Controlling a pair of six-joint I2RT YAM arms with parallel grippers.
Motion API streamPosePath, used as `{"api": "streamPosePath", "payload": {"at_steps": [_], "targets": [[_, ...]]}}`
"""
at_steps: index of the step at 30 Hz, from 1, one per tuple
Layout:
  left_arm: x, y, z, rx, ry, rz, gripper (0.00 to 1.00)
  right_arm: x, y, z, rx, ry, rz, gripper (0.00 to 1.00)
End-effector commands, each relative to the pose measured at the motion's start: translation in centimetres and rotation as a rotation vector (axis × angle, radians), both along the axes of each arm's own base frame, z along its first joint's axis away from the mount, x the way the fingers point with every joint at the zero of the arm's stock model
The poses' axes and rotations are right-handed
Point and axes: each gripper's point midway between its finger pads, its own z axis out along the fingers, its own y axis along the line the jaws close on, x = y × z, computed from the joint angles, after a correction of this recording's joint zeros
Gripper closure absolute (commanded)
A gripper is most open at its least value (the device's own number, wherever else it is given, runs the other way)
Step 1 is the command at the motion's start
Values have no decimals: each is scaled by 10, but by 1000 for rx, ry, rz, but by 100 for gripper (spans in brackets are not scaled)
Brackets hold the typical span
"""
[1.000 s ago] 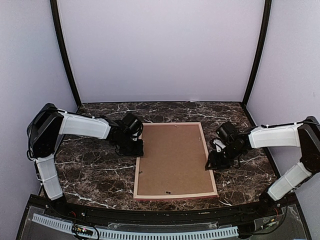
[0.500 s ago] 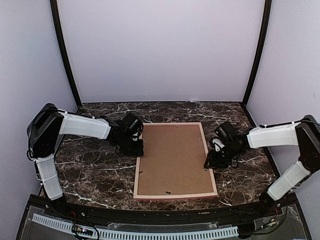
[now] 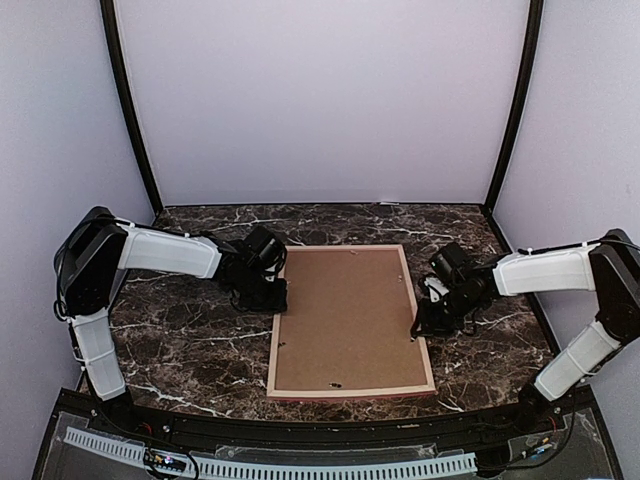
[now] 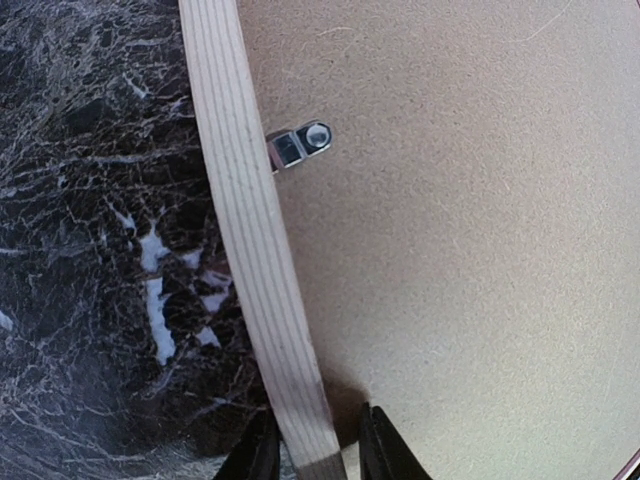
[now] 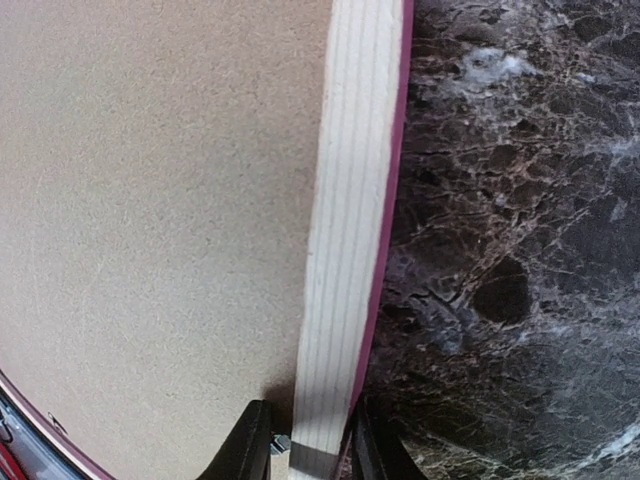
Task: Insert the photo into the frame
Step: Press the fastener onto the backboard.
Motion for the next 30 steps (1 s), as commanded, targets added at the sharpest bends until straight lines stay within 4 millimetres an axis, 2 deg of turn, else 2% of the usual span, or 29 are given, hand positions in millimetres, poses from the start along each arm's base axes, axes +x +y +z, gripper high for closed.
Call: {"api": "streamPosePath", "payload": {"at_steps": [1,7,25,27,30], "targets": [[-13,8,-10,40,32,-13,70,-14,-7,-13,-65,51,55,74],[-11,13,-10,63,17,0,70,-20,-10,-15,-83,74,100,78],[-13,18,-7,80,17,8,70,-42,2,-16,-20,179,225,81],[-13,18,-5,78,15,11,70,-39,4,-13,-11,168,225,81],[-13,19,-3,74,11,12,70,-26,2,-6,-5,137,193,73]]}}
